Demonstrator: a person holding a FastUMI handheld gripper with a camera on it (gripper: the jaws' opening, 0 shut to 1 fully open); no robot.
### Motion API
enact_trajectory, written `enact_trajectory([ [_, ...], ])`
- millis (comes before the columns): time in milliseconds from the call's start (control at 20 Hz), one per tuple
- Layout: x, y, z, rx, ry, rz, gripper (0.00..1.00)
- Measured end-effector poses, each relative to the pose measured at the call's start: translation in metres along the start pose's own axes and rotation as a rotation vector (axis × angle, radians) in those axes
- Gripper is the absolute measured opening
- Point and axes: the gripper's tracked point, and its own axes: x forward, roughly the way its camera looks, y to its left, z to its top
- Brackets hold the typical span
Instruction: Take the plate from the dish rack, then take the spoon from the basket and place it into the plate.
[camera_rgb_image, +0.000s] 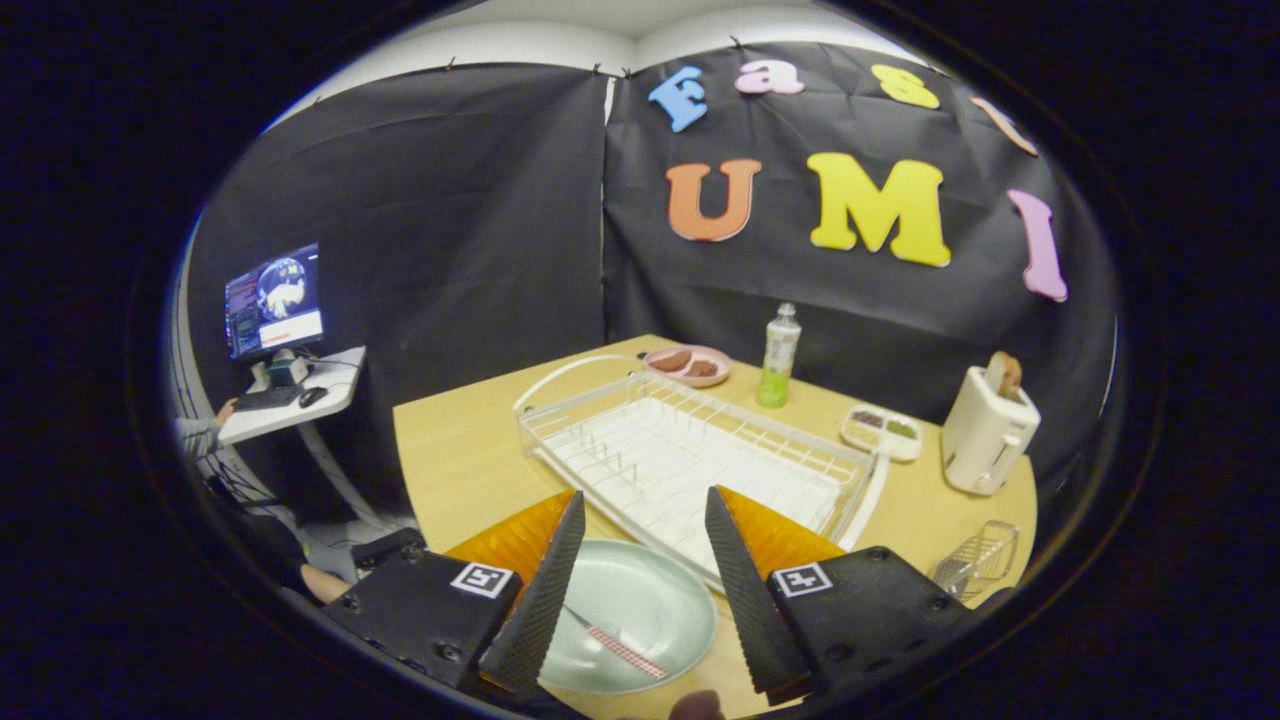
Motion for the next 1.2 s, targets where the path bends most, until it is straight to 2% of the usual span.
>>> enact_trajectory([
  [50, -0.006, -0.001, 0.005, -0.016, -0.048, -0.045, 0.82],
  [150, -0.024, -0.009, 0.022, -0.033, -0.143, -0.144, 0.99],
  [200, -0.031, -0.012, 0.028, -0.032, -0.189, -0.190, 1.00],
  [350, -0.066, -0.013, 0.039, -0.007, -0.310, -0.304, 1.00],
  [500, -0.097, -0.011, 0.038, 0.012, -0.367, -0.399, 1.00],
  [900, -0.161, 0.002, 0.009, 0.167, -0.443, -0.554, 1.00],
  [1200, -0.222, 0.005, -0.020, 0.226, -0.476, -0.662, 1.00],
])
